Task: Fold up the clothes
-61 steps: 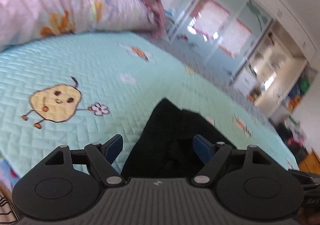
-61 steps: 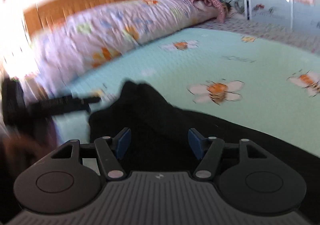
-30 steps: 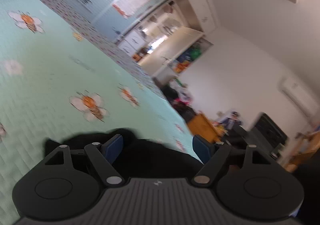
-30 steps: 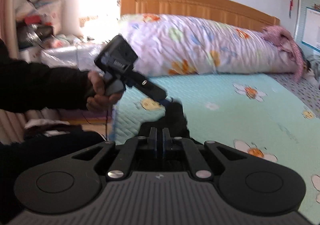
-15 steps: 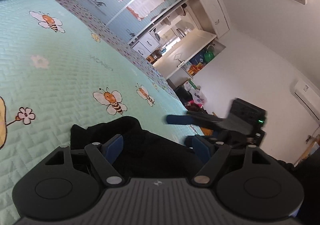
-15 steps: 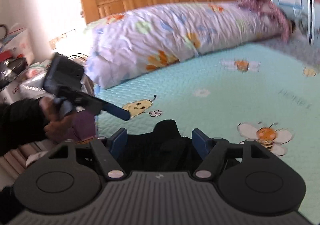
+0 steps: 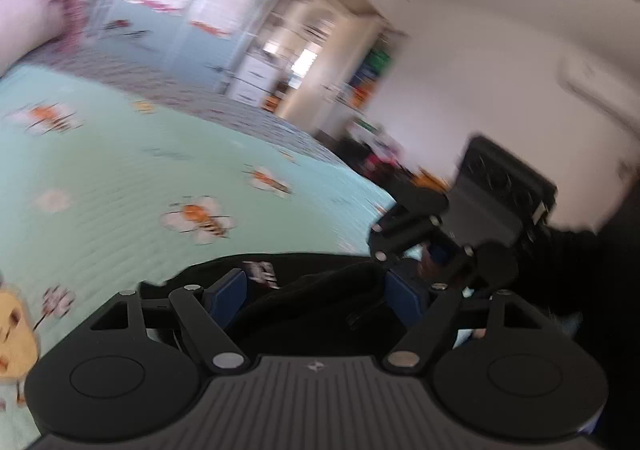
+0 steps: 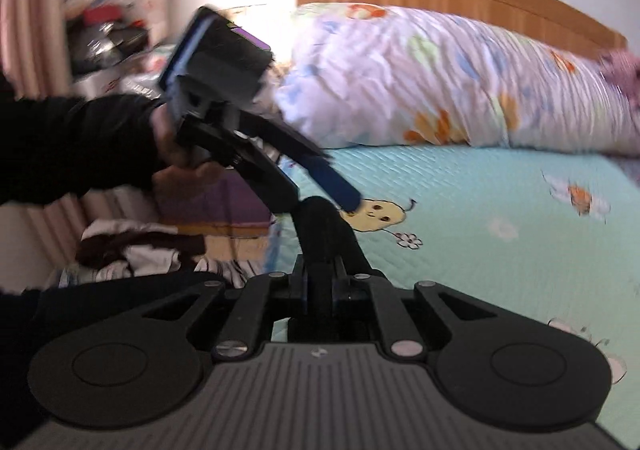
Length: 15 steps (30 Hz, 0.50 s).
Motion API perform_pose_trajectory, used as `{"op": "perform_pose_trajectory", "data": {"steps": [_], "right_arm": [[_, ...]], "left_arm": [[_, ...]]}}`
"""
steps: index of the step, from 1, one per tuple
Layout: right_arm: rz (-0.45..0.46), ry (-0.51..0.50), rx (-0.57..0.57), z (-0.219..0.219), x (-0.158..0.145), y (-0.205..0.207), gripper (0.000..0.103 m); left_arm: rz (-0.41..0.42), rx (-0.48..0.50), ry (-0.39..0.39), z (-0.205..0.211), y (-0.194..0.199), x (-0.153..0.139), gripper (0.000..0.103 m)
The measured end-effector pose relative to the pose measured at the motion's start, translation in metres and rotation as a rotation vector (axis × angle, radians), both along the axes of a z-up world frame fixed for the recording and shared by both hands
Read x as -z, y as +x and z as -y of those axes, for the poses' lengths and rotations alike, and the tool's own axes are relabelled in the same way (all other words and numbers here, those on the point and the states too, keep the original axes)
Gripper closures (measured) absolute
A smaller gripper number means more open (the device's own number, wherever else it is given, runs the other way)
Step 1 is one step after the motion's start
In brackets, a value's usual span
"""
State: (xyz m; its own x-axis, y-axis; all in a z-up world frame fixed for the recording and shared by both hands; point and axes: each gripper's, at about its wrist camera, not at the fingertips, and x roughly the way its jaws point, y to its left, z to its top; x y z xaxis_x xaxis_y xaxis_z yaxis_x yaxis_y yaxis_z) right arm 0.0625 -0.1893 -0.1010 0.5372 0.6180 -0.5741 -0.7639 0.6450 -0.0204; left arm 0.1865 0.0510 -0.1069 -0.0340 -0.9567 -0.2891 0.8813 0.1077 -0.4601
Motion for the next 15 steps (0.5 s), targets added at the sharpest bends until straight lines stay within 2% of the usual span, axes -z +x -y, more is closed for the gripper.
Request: {"op": "perform_pose_trajectory", "data": {"steps": [4,10,13,15], "right_arm": [[-0.008,-0.033,-0.068,-0.001,-0.015,-0.007,0.092],[-0.037,-0.070,-0.086,-0.004,-0.007,0.017,0.092],[-0.064,-0.054,-0.091,0.000,-0.007,0.033,0.092],[-0.114,-0.032,-0.095,0.006,-0.004,0.050,0.092]], "left_arm": [[0.046,0.136,-0.001,0.009,0.004,-0.004,0.024],[0.040,0.250,0.006,0.026,0.030,0.021,0.024],[-0.018,0.324,0.044,0.035,0.041,0.041,0.024],[-0.061,0.348,0.060,0.038,0.047,0.054,0.024]]}}
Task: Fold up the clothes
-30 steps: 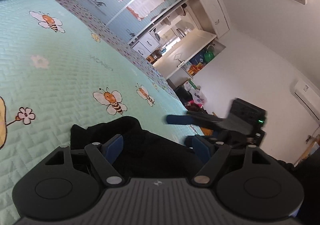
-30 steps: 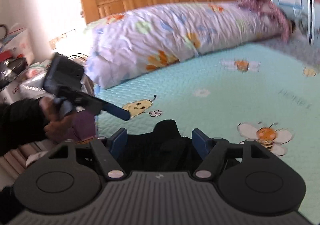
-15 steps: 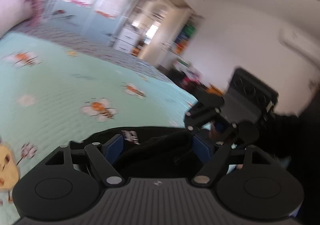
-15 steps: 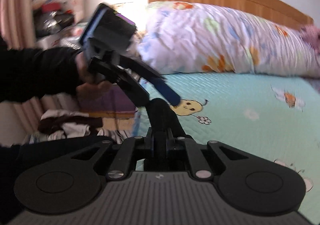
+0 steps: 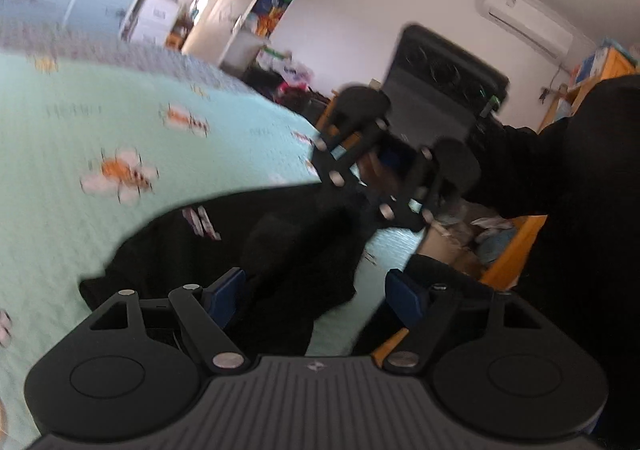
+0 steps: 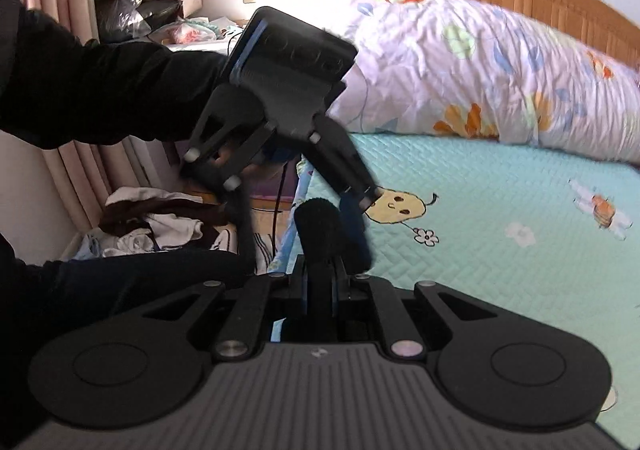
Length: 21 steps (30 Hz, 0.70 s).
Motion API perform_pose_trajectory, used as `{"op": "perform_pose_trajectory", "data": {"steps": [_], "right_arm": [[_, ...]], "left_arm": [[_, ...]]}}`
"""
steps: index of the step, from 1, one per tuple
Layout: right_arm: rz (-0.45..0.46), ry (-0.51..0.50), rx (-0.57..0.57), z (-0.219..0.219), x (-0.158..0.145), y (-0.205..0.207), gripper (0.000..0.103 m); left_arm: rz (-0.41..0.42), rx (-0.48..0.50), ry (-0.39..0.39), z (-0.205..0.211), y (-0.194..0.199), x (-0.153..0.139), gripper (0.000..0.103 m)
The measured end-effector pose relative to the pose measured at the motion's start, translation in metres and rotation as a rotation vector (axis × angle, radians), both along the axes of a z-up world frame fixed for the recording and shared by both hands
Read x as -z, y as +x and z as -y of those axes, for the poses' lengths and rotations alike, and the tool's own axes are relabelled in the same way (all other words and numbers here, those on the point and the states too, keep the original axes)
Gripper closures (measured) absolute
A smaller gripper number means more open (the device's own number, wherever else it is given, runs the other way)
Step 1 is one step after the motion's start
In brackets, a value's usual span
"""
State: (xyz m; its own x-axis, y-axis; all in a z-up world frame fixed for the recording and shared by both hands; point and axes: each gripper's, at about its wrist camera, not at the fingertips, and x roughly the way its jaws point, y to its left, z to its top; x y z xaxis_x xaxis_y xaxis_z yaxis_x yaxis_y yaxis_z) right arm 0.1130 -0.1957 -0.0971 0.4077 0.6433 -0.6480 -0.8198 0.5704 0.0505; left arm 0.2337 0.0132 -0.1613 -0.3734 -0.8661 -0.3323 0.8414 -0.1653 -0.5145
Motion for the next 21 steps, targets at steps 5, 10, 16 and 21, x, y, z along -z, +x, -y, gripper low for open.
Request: {"op": "perform_pose_trajectory", "data": {"steps": [5,10,16,21], "right_arm": [[-0.106,0.042,0.000,0.012,0.015,0.049,0.090],[-0.175,0.014,0.201,0.018,0.058,0.114,0.067],[-0.119,0.172,0.543,0.072,0.045,0.083,0.060],[-0.048,0.200,0.809,0.136,0.029,-0.021,0.044]], "left_arm": [[-0.079,-0.020,0.012,-0.005,0.011,0.024,0.024],[-0.172,-0.219,0.145,0.002,0.038,0.054,0.024],[-0.206,-0.270,0.156,-0.002,0.034,0.068,0.024],[-0.196,-0.294,0.165,-0.005,0.029,0.067,0.024]]}}
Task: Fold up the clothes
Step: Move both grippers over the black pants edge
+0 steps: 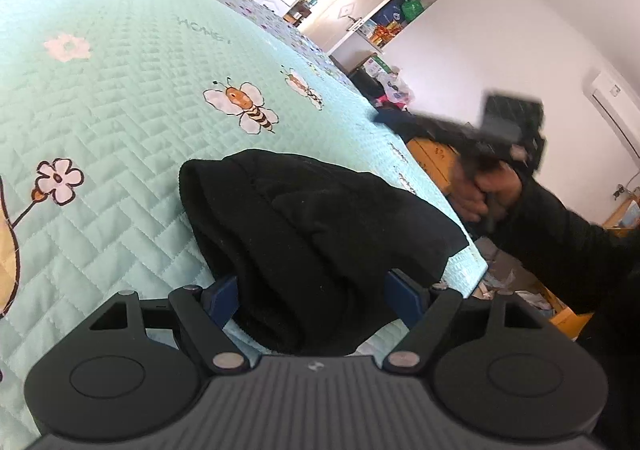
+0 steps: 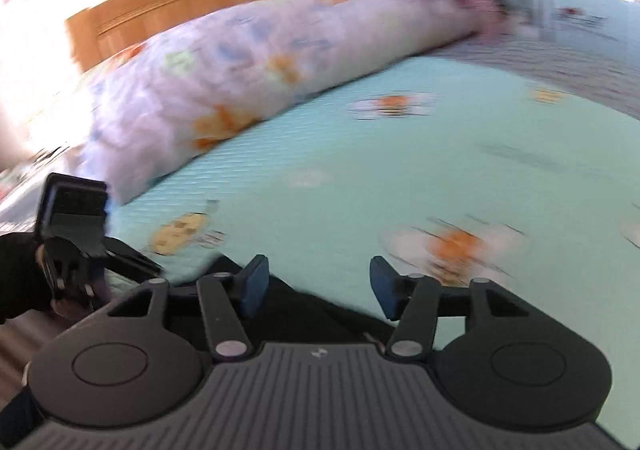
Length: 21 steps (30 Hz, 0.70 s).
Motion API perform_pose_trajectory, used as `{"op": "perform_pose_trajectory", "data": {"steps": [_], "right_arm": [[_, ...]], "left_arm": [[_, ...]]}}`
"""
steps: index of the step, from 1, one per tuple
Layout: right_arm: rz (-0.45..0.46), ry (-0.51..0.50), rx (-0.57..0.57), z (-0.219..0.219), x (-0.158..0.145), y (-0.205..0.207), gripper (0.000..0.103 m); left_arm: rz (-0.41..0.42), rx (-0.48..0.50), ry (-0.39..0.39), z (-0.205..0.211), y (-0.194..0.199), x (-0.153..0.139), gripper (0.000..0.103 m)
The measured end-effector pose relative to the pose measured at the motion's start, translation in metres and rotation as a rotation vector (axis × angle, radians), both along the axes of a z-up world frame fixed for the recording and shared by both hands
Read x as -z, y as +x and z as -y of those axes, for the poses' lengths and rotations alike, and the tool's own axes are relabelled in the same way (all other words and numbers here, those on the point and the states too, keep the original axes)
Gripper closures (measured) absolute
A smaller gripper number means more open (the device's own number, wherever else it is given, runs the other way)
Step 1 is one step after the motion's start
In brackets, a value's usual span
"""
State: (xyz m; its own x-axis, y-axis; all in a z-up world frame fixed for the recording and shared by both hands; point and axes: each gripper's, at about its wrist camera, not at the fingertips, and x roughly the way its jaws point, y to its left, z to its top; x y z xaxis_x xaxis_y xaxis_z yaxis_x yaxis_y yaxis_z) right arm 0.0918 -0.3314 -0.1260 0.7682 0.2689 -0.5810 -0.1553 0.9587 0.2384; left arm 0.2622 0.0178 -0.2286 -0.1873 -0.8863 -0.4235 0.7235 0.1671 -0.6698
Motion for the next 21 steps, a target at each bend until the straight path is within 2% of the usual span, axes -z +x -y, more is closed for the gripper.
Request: {"op": "perform_pose_trajectory", "data": {"steps": [4,6,8,9,12,15,17,19,20,21], "right_arm": [[-0.034,0.077,0.153,0.026,0.021,-0.065,0.039],[-0.069,0.176,0.231,0.036,0.052,-0.081,0.032],[-0.160,0.179,0.270,0.036,0.086,-0.084,0.035],[-0.150,0.176,0.292,0.035,0.092,-0.087,0.037],[-0.015,0.226,0.310,0.035,0.077,-0.095,0.036],[0.035,0.058,0.244,0.032,0.060,-0.089,0.036],[0.018,-0.077,0.220,0.036,0.058,-0.081,0.036],[-0.020,-0.143,0.177,0.048,0.067,-0.069,0.036],[-0.049,-0.144,0.149,0.054,0.073,-0.061,0.042],[-0.091,-0.135,0.104,0.059,0.080,-0.055,0.053]], "left_arm": [[0.026,-0.010,0.063,0.003,-0.009,0.000,0.024],[0.028,-0.031,0.074,0.004,-0.009,-0.001,0.024],[0.047,-0.063,0.096,0.002,-0.011,-0.007,0.024],[0.061,-0.081,0.110,0.000,-0.013,-0.012,0.024],[0.149,-0.119,0.142,0.000,-0.023,-0.036,0.024],[0.227,-0.131,0.115,0.010,-0.034,-0.064,0.024],[0.248,-0.127,0.068,0.019,-0.040,-0.079,0.023],[0.240,-0.107,0.011,0.033,-0.046,-0.085,0.023],[0.231,-0.091,-0.002,0.044,-0.048,-0.083,0.022],[0.228,-0.074,0.003,0.056,-0.049,-0.079,0.022]]}}
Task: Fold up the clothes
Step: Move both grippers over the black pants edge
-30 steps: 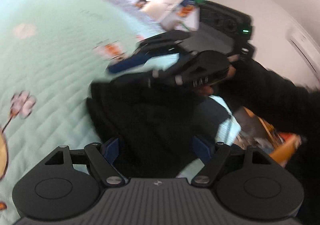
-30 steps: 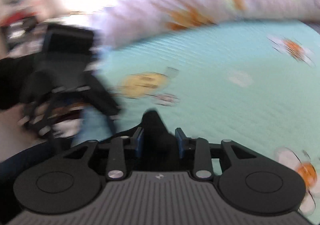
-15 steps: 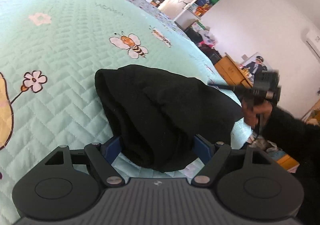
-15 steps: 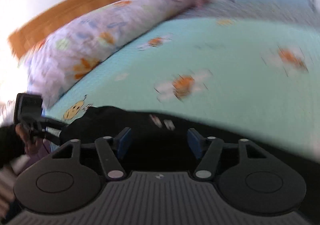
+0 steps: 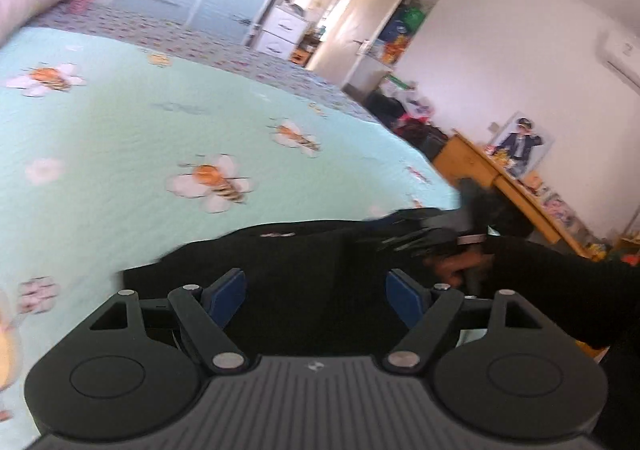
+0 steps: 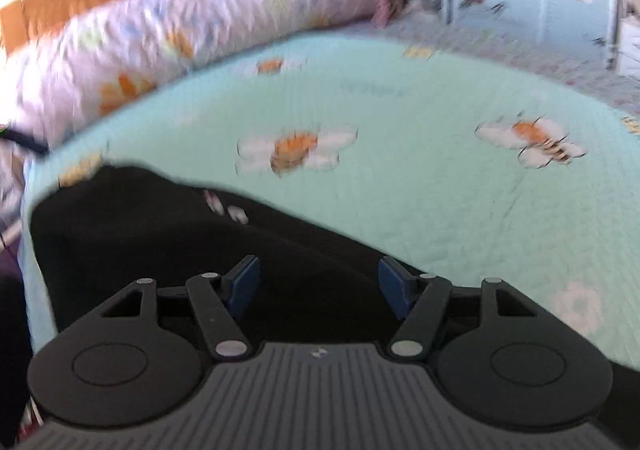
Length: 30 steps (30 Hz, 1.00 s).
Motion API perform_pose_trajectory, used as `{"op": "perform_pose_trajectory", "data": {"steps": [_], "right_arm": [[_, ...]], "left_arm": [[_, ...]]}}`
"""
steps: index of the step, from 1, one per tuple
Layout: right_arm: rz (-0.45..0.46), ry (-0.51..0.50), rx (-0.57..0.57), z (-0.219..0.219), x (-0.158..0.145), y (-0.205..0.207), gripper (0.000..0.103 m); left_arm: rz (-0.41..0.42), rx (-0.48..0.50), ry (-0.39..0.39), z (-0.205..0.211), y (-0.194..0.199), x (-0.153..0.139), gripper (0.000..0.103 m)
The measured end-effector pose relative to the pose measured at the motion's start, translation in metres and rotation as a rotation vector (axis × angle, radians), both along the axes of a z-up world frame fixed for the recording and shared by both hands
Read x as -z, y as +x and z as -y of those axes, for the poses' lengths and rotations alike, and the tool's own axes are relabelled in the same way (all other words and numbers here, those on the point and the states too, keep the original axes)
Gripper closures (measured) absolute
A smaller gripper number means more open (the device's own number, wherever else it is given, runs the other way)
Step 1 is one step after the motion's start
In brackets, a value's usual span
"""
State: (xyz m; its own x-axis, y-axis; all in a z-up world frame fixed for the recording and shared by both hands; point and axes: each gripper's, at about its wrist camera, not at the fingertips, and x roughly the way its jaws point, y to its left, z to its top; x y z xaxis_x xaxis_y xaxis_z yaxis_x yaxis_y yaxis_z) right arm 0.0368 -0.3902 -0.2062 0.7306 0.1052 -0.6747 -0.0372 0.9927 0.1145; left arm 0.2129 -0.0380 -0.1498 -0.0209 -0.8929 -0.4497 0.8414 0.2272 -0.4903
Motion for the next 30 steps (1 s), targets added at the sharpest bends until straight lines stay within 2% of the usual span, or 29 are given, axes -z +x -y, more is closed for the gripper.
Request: {"op": "perform_pose_trajectory", "data": {"steps": [1,4,7,9,11,12,13,14,16,19,20,22,24,25,27,30], "right_arm": [[-0.048,0.015,-0.045,0.004,0.007,0.006,0.083],[-0.065,0.016,-0.113,0.006,0.000,0.025,0.097],[-0.032,0.000,-0.118,0.015,-0.012,0.040,0.098],[-0.044,0.015,-0.107,0.026,-0.012,0.051,0.096],[-0.087,0.043,-0.081,0.032,0.001,0.053,0.076],[-0.088,0.059,-0.065,0.032,0.003,0.051,0.074],[-0.073,0.089,-0.037,0.034,0.003,0.047,0.066],[-0.051,0.123,0.006,0.037,-0.001,0.037,0.051],[0.045,0.181,0.087,0.040,-0.012,0.007,0.037],[0.194,0.266,0.149,0.043,-0.018,-0.033,0.026],[0.209,0.299,0.168,0.045,-0.013,-0.040,0.025],[0.141,0.241,0.211,0.054,0.001,-0.037,0.027],[0.070,0.130,0.328,0.074,0.016,-0.035,0.043],[0.074,0.114,0.375,0.084,0.016,-0.040,0.055],[0.124,0.139,0.465,0.100,0.003,-0.059,0.052],[0.199,0.173,0.476,0.102,-0.015,-0.090,0.048]], "left_arm": [[0.000,0.017,0.014,0.013,-0.002,0.006,0.023],[-0.025,0.042,0.030,0.039,-0.006,0.024,0.023],[-0.065,0.042,0.021,0.056,-0.005,0.038,0.023],[-0.073,0.029,0.037,0.061,-0.003,0.043,0.023],[-0.090,0.012,0.056,0.063,0.000,0.049,0.023],[-0.098,0.006,0.062,0.063,0.001,0.051,0.023],[-0.103,0.007,0.063,0.061,0.000,0.050,0.023],[-0.106,0.010,0.062,0.058,-0.001,0.048,0.023],[-0.107,0.026,0.054,0.052,-0.005,0.040,0.023],[-0.106,0.059,0.020,0.058,-0.014,0.032,0.023],[-0.106,0.068,0.013,0.062,-0.016,0.030,0.022],[-0.094,0.079,0.044,0.074,-0.023,0.032,0.022],[-0.065,0.092,0.114,0.085,-0.030,0.041,0.022],[-0.052,0.097,0.148,0.089,-0.033,0.046,0.022],[-0.059,0.093,0.186,0.091,-0.037,0.055,0.023],[-0.054,0.075,0.204,0.091,-0.040,0.061,0.023]]}}
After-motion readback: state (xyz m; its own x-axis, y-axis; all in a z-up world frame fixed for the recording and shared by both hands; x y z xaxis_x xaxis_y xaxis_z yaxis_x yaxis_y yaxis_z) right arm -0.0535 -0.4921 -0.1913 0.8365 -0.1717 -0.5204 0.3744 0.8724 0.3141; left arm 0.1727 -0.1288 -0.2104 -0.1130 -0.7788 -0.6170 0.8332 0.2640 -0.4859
